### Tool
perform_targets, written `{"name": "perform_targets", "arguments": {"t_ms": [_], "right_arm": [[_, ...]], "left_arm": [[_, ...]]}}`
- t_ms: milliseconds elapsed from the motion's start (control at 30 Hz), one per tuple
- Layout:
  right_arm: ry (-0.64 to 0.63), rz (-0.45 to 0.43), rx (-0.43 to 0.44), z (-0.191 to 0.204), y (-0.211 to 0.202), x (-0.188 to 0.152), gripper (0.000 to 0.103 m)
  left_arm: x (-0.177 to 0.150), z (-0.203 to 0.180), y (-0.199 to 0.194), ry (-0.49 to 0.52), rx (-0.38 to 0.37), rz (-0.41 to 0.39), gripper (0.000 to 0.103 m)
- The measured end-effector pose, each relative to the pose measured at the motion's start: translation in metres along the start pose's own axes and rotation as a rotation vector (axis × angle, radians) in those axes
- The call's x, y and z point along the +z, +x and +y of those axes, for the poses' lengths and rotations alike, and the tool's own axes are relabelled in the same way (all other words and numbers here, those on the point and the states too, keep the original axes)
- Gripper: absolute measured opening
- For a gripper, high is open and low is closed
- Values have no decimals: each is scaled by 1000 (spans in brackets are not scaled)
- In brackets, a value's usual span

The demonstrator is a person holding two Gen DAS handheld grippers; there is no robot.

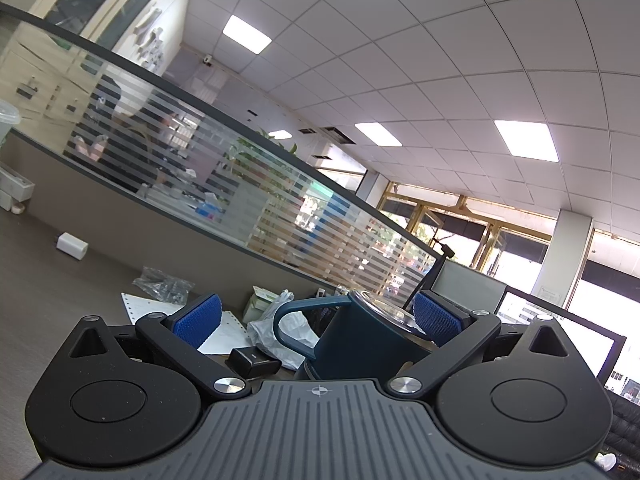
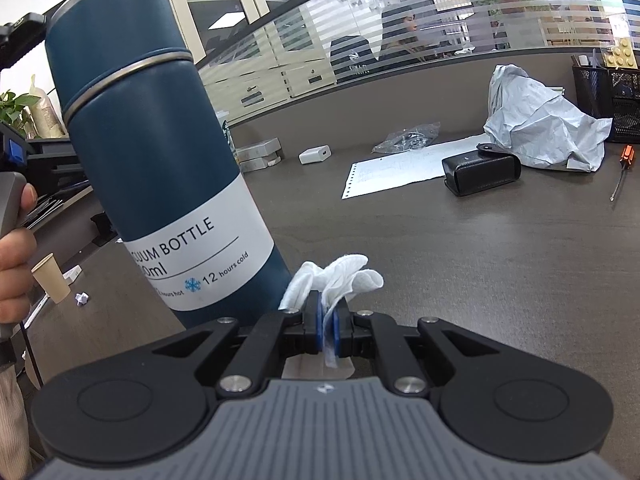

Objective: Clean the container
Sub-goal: 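Tilt the thermos with the left gripper while the right gripper's tissue wipes the label, then press the right gripper's tissue against the thermos base and rub upward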

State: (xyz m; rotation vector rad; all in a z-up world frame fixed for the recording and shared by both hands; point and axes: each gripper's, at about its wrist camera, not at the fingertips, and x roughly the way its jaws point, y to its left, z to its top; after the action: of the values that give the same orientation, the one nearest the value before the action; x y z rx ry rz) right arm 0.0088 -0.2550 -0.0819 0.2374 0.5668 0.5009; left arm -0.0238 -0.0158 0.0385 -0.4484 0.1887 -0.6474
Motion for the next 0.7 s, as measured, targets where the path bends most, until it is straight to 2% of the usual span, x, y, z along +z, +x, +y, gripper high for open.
{"name": "perform_targets", "arguments": {"t_ms": [700], "right_arm": [[-19, 67, -11, 0, -2, -5, 10]], "left_arm": [[0, 1, 1, -2, -3, 2, 103]]}}
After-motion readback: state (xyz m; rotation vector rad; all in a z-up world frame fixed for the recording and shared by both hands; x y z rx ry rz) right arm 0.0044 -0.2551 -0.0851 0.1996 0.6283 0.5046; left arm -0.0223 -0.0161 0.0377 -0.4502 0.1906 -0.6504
